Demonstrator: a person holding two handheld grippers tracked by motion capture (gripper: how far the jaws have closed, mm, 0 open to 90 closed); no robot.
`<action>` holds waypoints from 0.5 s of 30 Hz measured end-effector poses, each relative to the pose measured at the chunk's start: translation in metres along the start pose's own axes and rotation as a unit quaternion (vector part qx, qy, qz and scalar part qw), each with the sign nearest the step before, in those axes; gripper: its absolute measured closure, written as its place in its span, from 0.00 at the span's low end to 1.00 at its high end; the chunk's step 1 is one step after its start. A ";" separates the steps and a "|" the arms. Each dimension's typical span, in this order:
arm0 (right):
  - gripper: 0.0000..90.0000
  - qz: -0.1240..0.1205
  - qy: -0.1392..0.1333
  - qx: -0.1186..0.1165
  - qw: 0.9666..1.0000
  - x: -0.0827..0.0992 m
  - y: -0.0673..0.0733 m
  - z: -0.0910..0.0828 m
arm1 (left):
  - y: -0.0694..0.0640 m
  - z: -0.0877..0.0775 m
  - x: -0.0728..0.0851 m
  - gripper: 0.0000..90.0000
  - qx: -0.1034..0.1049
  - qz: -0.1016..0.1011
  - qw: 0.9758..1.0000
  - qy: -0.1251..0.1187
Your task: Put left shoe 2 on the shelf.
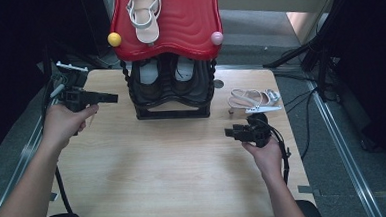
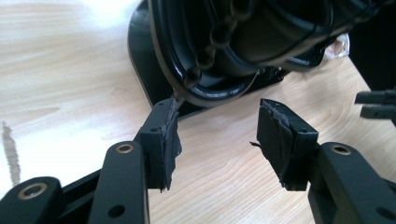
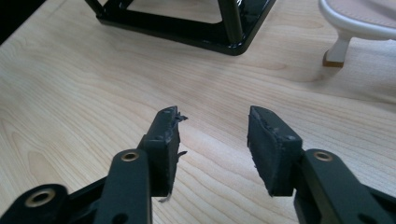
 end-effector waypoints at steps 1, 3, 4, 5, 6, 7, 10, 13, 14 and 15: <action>0.62 0.005 0.000 -0.001 1.000 0.000 0.000 -0.001 | 0.000 0.002 0.003 0.54 0.006 -0.003 1.000 0.002; 0.64 0.010 -0.002 0.000 1.000 -0.001 -0.001 -0.001 | 0.001 0.006 0.009 0.54 0.005 -0.009 1.000 0.001; 0.65 0.010 -0.002 0.002 1.000 -0.001 -0.001 -0.001 | 0.002 0.008 0.011 0.54 0.007 -0.007 1.000 0.002; 0.65 0.010 -0.001 0.005 1.000 -0.001 -0.002 -0.001 | 0.002 0.010 0.014 0.54 0.010 -0.010 1.000 0.002; 0.67 0.011 -0.001 0.008 1.000 -0.002 -0.002 -0.002 | 0.002 0.011 0.016 0.54 0.009 -0.010 1.000 0.000; 0.68 0.013 0.000 0.010 1.000 -0.002 -0.003 -0.001 | 0.001 0.014 0.019 0.54 0.007 -0.014 1.000 -0.001; 0.72 0.019 -0.001 0.013 1.000 -0.003 -0.005 -0.001 | -0.002 0.022 0.027 0.54 0.006 -0.006 1.000 0.009; 0.76 0.023 0.001 0.019 1.000 -0.003 -0.007 -0.002 | -0.005 0.030 0.036 0.54 0.013 -0.004 1.000 0.015; 0.77 0.024 0.001 0.020 1.000 -0.003 -0.008 -0.002 | -0.006 0.032 0.038 0.54 0.012 -0.005 1.000 0.015; 0.78 0.027 -0.001 0.020 0.999 -0.004 -0.009 -0.003 | -0.007 0.033 0.041 0.54 0.011 -0.001 1.000 0.018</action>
Point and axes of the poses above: each handheld gripper's, and its own axes: z roughly forward along the jaws, x roughly out of its underside, y roughly to its left, the point moved 5 cm from there along z, roughly forward along the jaws, and after that the axes turned 14 degrees about z, right-handed, at the moved point
